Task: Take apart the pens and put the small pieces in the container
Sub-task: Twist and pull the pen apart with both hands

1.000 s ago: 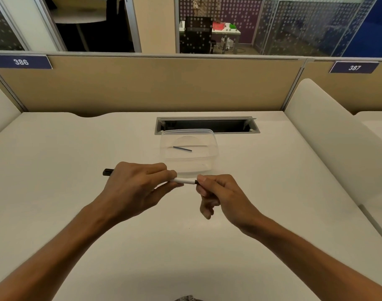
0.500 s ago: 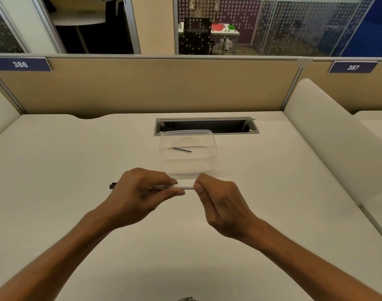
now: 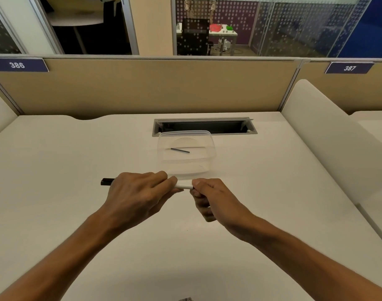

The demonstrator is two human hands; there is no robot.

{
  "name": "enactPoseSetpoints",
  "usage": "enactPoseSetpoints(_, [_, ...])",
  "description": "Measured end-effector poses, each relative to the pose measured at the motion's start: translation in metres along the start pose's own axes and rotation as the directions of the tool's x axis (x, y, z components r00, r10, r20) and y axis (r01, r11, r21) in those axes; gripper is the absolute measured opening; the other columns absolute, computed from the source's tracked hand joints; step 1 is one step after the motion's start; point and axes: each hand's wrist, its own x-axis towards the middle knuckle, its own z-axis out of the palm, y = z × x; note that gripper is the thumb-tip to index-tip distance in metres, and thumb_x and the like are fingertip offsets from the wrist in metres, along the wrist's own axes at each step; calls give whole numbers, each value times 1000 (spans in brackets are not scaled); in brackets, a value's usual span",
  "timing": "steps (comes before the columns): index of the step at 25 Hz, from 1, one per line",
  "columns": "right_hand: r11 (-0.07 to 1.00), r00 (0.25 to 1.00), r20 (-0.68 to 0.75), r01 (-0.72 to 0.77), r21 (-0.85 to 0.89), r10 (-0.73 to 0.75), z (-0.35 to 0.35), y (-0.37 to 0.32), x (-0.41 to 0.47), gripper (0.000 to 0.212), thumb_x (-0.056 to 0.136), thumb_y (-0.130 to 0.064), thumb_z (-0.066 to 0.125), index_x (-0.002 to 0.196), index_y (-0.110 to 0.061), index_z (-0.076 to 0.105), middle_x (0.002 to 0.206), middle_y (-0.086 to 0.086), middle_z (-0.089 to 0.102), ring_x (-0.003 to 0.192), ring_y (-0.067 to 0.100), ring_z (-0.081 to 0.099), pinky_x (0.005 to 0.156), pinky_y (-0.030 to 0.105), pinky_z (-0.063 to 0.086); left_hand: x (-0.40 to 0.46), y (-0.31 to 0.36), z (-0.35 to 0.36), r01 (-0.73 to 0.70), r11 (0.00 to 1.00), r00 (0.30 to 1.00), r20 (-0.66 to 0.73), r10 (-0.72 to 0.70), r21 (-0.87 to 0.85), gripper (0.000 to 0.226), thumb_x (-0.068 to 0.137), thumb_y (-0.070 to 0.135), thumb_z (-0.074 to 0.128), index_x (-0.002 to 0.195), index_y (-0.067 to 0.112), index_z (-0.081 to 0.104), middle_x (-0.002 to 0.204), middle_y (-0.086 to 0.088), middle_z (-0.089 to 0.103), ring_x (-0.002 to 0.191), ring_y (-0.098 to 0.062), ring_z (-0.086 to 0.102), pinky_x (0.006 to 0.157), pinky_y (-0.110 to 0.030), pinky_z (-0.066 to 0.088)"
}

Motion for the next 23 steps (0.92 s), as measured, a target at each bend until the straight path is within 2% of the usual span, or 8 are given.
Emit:
enactPoseSetpoints(3, [998,999,-14,33,-59,-34,-1,2,0,42,103,-23,35,61,-21,40,51,-12,33,43,7,25,43,20,25,-2,-3,1,10,996,1000,16,-9,-93,32,94,35,51,89,12,72,59,0,60,41,-22,49,32,-29,39])
enactPoseSetpoints(5, [908,958,-84,229,-351,-274,-2,6,-1,39,103,-26,37,64,-21,45,54,-8,40,47,10,32,46,28,29,-1,-5,0,53,982,998,28,-49,-180,33,93,38,51,90,13,73,62,1,63,42,-23,51,34,-30,42])
enactPoseSetpoints(9, [312,727,112,422,-851,-678,-8,5,-2,29,99,-26,38,81,-13,56,66,-4,53,49,16,40,43,30,33,2,-9,-5,172,909,985,56,-164,-381,36,90,45,51,90,18,75,63,12,60,48,-8,45,40,-32,44])
enactPoseSetpoints(11, [225,687,192,469,-854,-701,-12,5,0,29,99,-23,40,81,-9,58,66,-1,53,48,18,40,41,30,31,2,-10,-8,176,885,984,69,-162,-430,35,89,45,52,90,19,75,64,14,60,51,-3,43,41,-31,43])
enactPoseSetpoints(16, [612,820,96,493,-618,-564,-7,8,2,31,102,-24,36,72,-24,38,55,-12,36,47,12,33,45,29,29,0,-9,-12,79,954,997,40,-71,-289,30,91,37,56,89,14,74,62,4,62,42,-17,47,36,-26,39])
enactPoseSetpoints(19, [971,975,98,209,-118,-198,-9,4,5,41,105,-22,36,64,-21,42,53,-11,34,45,10,35,46,23,30,-3,-10,-9,13,995,1000,25,-11,-98,28,93,33,55,88,12,72,58,0,58,40,-21,45,34,-26,36])
enactPoseSetpoints(21, [995,975,216,-60,76,42,-14,-1,6,43,104,-27,35,63,-20,44,55,-7,29,44,12,37,47,21,31,-5,-9,-7,-20,998,999,37,22,-54,29,95,33,53,87,12,71,57,0,57,39,-21,45,33,-26,36])
enactPoseSetpoints(23, [997,979,194,-69,47,59,-13,1,5,42,103,-30,37,65,-18,48,56,-5,31,45,15,39,47,22,34,-4,-10,-7,-2,996,998,59,8,-93,31,94,35,51,86,13,71,58,1,59,40,-20,47,33,-26,37])
